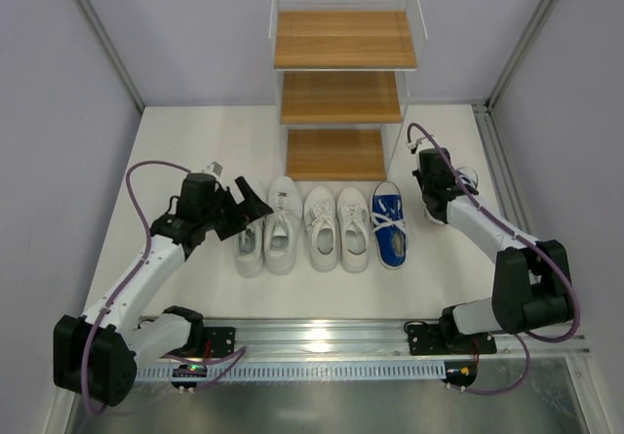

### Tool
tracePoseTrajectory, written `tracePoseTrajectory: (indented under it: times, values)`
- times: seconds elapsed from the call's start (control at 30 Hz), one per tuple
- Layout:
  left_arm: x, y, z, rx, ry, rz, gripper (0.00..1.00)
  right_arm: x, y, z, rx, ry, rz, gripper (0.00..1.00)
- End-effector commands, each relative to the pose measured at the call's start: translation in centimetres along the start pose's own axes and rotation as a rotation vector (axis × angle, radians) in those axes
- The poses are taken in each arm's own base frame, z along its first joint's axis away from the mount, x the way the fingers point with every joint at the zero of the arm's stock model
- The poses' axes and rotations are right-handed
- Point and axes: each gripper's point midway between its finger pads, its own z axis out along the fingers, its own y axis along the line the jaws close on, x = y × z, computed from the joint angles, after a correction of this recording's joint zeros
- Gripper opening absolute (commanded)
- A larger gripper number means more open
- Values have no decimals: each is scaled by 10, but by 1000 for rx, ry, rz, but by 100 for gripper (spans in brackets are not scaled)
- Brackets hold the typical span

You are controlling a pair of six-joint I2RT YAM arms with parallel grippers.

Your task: Place and organize the shoes onto the shoe shelf

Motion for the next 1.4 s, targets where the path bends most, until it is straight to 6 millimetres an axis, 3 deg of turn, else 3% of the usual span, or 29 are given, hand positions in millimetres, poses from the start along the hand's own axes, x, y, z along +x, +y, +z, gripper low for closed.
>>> tracePoseTrajectory:
  times: [0.0, 0.07, 0.1, 0.13, 0.17, 0.27, 0.43, 0.57, 0.63, 0.67, 0.73, 0.77, 0.83, 0.87, 1.03, 1.23, 1.37]
  values:
    - [-14, -9, 0, 43, -79, -10, 100, -14, 5, -6, -31, -25, 10, 14]
    - [-14, -9, 0, 47, -81, -8, 100, -1, -7, -12, 57, 17, 105, 39]
    - [-14, -10, -1, 49, -83, -5, 100, 2, -10, -16, 74, 18, 152, 39]
    - [-14, -10, -1, 49, -83, -7, 100, 3, -11, -21, 85, 11, 196, 50]
    - [-13, -9, -1, 50, -80, -5, 100, 8, -8, -23, 91, 7, 282, 53]
    - [-11, -11, -1, 63, -78, -6, 100, -2, -12, -43, 152, -124, 437, 65]
    - [-8, -9, -1, 69, -73, -7, 100, -4, -4, -62, 263, -193, 642, 68]
    - [-6, -8, -4, 73, -80, -5, 100, 17, 32, -52, 346, -148, 713, 69]
    - [-5, -7, -7, 76, -84, -3, 100, 19, 40, -53, 430, -182, 826, 72]
    - [-3, -5, -7, 71, -78, -2, 100, 37, 43, -49, 495, -111, 772, 75]
    - [-1, -5, -10, 72, -79, 8, 100, 36, 46, -48, 548, -134, 893, 81]
    - [0, -5, -12, 75, -78, 12, 100, 35, 44, -57, 596, -139, 845, 90]
    - [0, -5, -13, 75, -80, 17, 100, 24, 44, -64, 615, -204, 930, 95]
    - [0, -5, -13, 75, -80, 18, 100, 29, 39, -70, 638, -193, 877, 98]
    - [0, -4, -9, 74, -77, 11, 100, 36, 41, -69, 632, -183, 878, 100]
    - [3, -3, -7, 71, -59, 9, 100, 58, 42, -62, 634, -156, 944, 100]
    - [3, -1, -6, 67, -65, 7, 100, 47, 45, -48, 571, -159, 998, 100]
